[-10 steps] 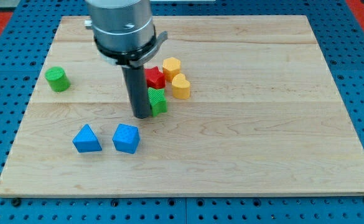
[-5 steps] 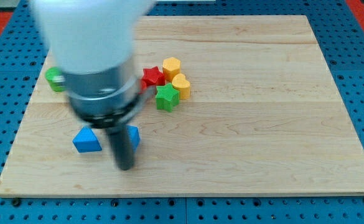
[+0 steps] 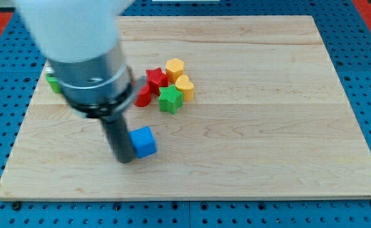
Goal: Push the blue cube towards right side of green star
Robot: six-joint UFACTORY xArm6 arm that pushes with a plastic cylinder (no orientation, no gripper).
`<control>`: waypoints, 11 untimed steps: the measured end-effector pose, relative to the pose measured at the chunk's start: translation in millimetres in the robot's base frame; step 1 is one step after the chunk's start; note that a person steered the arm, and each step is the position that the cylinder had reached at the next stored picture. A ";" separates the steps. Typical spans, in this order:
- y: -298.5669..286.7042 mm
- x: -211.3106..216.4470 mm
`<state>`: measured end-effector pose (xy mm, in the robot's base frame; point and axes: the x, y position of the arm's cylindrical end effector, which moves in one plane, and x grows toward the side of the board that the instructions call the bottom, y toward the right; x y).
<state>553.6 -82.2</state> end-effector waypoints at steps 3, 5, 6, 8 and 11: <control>62.6 -26.8; 10.4 -22.6; -18.5 -42.0; 99.2 -60.2; 171.3 -42.0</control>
<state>511.6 89.0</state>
